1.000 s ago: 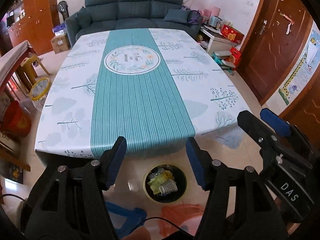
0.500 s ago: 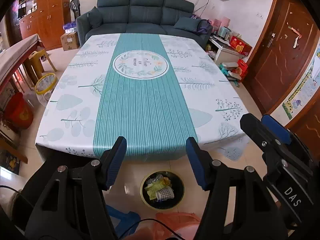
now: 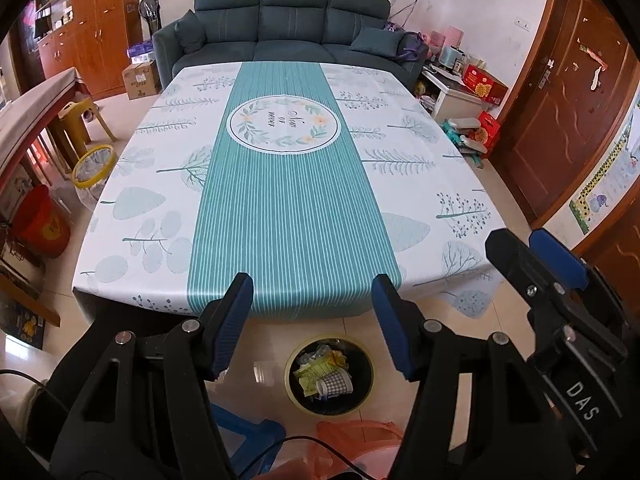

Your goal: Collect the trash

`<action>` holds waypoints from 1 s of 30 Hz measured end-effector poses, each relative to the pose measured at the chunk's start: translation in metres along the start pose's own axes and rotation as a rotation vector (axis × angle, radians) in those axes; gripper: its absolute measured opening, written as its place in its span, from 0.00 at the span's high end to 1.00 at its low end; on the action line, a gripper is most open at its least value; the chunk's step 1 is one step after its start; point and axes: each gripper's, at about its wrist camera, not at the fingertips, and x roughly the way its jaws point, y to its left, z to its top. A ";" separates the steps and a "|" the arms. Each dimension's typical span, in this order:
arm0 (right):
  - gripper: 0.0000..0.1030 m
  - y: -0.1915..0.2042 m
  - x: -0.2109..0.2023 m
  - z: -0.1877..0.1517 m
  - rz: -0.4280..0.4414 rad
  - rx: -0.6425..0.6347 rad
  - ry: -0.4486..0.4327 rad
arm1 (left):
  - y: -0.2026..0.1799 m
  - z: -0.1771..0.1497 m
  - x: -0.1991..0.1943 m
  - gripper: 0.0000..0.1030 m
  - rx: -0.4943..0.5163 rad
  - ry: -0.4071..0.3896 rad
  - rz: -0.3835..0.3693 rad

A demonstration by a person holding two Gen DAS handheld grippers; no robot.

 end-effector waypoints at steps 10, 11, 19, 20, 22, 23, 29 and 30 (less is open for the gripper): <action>0.37 -0.004 0.001 0.001 0.009 0.018 0.000 | 0.001 0.001 0.003 0.43 0.013 0.008 0.030; 0.37 -0.005 0.002 0.001 0.008 0.018 0.002 | 0.001 0.001 0.003 0.43 0.012 0.011 0.029; 0.37 -0.006 0.003 0.000 0.008 0.025 0.006 | 0.001 0.001 0.005 0.43 0.018 0.013 0.038; 0.37 -0.007 0.003 0.000 0.010 0.026 0.006 | 0.002 0.001 0.005 0.43 0.018 0.014 0.041; 0.37 -0.007 0.004 0.000 0.012 0.026 0.005 | 0.003 0.001 0.006 0.43 0.014 0.014 0.042; 0.37 -0.007 0.004 0.000 0.012 0.023 0.006 | 0.003 0.002 0.006 0.43 0.012 0.013 0.042; 0.37 -0.007 0.007 -0.001 0.011 0.023 0.014 | 0.003 0.001 0.008 0.43 0.022 0.025 0.043; 0.37 -0.007 0.007 -0.001 0.013 0.023 0.016 | 0.003 0.000 0.009 0.43 0.026 0.026 0.045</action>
